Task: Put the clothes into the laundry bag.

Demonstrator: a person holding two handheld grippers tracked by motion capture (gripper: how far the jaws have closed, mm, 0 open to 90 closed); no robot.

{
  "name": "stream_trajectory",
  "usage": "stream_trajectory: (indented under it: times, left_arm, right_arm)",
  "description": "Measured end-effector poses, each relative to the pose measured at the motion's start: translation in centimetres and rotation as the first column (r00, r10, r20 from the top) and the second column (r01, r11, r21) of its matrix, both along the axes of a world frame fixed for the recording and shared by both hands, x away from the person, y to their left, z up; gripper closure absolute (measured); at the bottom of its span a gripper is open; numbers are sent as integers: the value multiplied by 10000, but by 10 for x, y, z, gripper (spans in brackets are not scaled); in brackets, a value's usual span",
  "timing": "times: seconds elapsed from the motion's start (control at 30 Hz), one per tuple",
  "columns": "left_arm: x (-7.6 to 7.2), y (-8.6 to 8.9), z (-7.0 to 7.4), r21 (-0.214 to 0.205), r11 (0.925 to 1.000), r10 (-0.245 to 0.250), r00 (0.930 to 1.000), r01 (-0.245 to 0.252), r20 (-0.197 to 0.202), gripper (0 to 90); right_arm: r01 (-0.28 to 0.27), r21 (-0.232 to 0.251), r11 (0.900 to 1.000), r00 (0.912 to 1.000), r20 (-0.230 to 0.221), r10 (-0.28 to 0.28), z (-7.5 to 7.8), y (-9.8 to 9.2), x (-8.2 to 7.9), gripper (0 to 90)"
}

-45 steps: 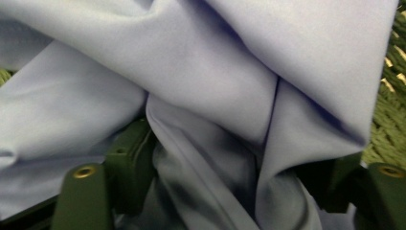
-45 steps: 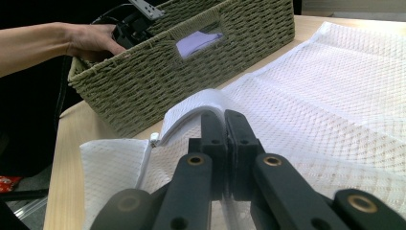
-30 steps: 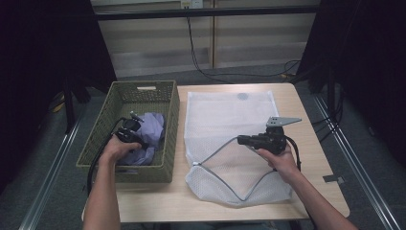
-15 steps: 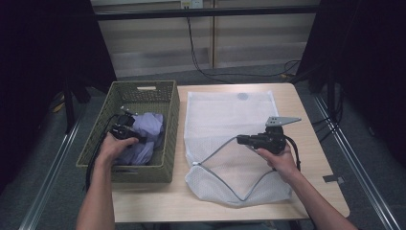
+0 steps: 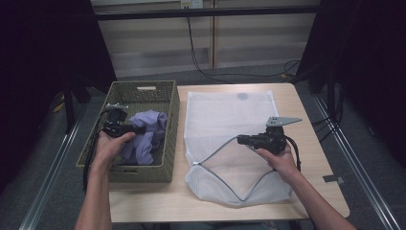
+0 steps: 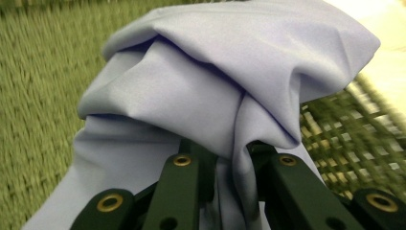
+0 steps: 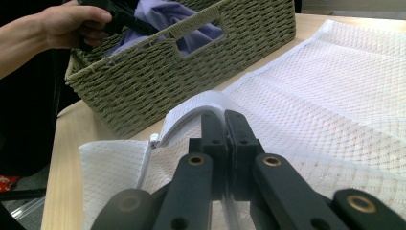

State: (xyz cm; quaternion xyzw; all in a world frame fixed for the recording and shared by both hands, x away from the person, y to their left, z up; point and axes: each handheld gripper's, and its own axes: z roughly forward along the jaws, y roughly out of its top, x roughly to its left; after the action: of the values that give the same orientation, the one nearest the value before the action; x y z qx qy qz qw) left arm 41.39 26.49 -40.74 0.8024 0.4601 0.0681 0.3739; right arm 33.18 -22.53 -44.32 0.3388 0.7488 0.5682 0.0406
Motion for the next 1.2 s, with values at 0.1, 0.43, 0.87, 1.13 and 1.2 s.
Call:
stream_trajectory:
  times: [0.1, 0.43, 0.87, 1.13, 1.2]
  left_arm:
    - [-5, -1, 5, -207, 9998, -19, 9987, 30, 500, 798]
    - [-22, 5, 16, -1151, 9929, 486, 9866, -308, 1554, 798]
    - [-50, 17, 32, -2285, 9728, 1009, 9573, -379, 2709, 799]
    - [-58, 21, 41, -2731, 9609, 1343, 9406, -466, 3119, 798]
    - [-59, 23, 43, -2864, 9571, 1380, 9380, -438, 3179, 798]
  right_arm:
    - [-7, -5, 10000, 10000, 11, 7, 0, 0, 0, 882]
    - [5, -39, 10000, 10000, 17, -4, 0, 1, 0, 882]
    - [-17, -46, 10000, 10000, 36, 17, 0, 2, -1, 882]
    - [-4, -53, 10000, 10000, 67, 4, 0, 1, -2, 883]
    - [-3, -52, 10000, 10000, 64, 3, 0, 1, -2, 883]
